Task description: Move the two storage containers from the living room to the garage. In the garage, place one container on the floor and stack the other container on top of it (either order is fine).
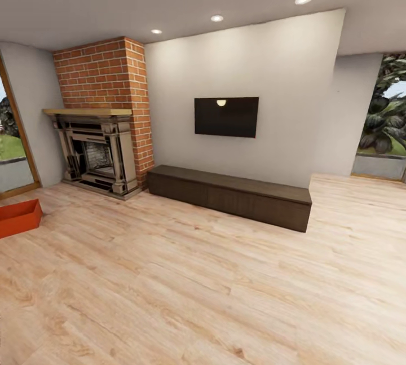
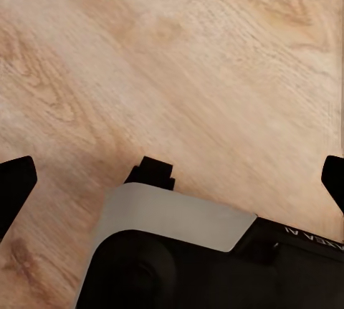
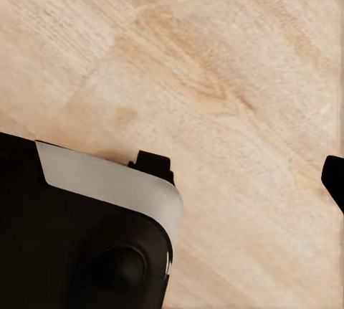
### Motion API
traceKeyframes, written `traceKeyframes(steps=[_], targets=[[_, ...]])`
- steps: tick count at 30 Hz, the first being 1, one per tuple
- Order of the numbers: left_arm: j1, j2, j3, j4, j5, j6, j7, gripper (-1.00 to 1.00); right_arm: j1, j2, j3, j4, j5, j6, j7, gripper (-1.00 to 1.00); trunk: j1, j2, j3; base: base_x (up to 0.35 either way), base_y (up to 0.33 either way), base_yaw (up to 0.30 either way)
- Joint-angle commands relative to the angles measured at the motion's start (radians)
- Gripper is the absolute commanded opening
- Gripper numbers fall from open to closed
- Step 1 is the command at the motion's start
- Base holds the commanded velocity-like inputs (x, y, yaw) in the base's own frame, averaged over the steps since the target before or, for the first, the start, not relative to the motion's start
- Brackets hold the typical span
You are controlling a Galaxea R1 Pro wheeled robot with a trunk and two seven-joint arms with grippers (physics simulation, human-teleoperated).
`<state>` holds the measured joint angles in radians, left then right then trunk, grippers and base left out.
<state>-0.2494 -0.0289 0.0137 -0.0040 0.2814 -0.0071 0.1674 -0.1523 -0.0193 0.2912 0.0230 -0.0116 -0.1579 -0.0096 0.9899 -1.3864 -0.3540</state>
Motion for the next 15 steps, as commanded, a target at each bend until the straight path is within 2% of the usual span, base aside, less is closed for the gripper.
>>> traceKeyframes(steps=[1,11,15], targets=[[-0.001,0.000,0.001,0.000,0.004,-0.001,0.003,1.00,-0.001,0.000,0.005,0.002,-0.002,-0.005,-0.001,1.00,0.001,-0.001,-0.001,0.321,0.000,0.207],[-0.001,0.000,0.002,0.000,0.004,-0.002,0.003,1.00,-0.001,-0.002,0.004,0.003,-0.002,-0.006,-0.001,1.00,0.001,-0.001,-0.001,0.321,0.000,0.260],[-0.001,0.000,0.001,0.001,0.004,-0.002,0.003,1.00,-0.001,-0.004,0.005,0.003,-0.002,-0.006,-0.001,1.00,0.001,-0.001,-0.001,0.321,0.000,0.070]])
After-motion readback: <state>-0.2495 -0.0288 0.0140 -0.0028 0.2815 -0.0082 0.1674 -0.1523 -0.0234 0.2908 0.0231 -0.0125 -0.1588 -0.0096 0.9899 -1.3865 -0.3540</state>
